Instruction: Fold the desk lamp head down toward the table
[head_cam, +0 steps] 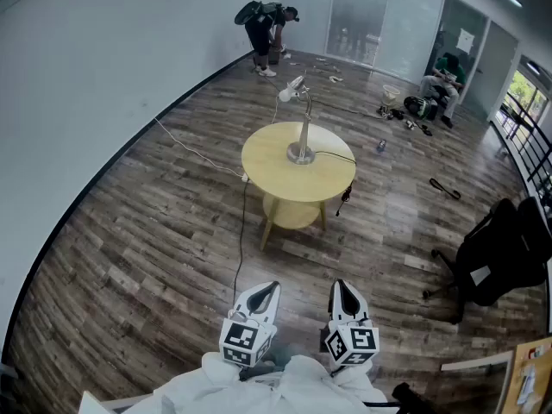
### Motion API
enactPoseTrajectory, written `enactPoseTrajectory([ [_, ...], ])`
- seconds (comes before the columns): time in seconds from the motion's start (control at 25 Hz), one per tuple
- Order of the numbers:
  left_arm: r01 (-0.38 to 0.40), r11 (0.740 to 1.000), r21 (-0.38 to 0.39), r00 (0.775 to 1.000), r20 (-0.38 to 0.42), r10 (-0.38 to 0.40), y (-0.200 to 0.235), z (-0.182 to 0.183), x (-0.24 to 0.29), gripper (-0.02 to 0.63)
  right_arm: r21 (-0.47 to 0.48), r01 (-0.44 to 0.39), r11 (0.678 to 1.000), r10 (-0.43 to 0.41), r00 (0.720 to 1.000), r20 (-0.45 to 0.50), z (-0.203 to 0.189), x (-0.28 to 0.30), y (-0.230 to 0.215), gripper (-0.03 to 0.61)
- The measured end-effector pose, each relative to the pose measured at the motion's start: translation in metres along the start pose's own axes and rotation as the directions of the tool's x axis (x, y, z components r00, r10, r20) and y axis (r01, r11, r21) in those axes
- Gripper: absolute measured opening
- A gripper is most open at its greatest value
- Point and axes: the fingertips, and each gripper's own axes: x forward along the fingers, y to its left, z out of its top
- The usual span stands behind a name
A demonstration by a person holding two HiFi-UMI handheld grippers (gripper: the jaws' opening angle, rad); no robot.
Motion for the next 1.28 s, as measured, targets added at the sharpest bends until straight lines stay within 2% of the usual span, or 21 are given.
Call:
enactPoseTrajectory([
  [0.4,0.015,1.000,0.025,1.000,-0.003,-0.015,0.036,0.013,0.055,-0.002,0.000,-0.014,1.000,0.014,1.000,-0.012,0.003,0.068,-0.011,0.011],
  [0.64,0.000,1.000,0.002,1.000,-0.013,0.000,0.057,0.020,0.107,-0.002,-0.003,-0.026,1.000,0.026,1.000,-0.002,0.018,0.121,-0.036,0.011],
  [0.96,0.042,0.998,0.052,0.999,-0.032,-0.041,0.073,0.041,0.202,-0.002,-0.006,-0.012,1.000,0.012,1.000,-0.010,0.033,0.200,-0.095,0.011],
  [1.28,0.073,0.997,0.036,0.996,-0.061,-0.071,0.082,0.041,0.287,-0.002,-0.012,0.016,1.000,-0.016,1.000,0.006,0.051,0.265,-0.158,0.011],
])
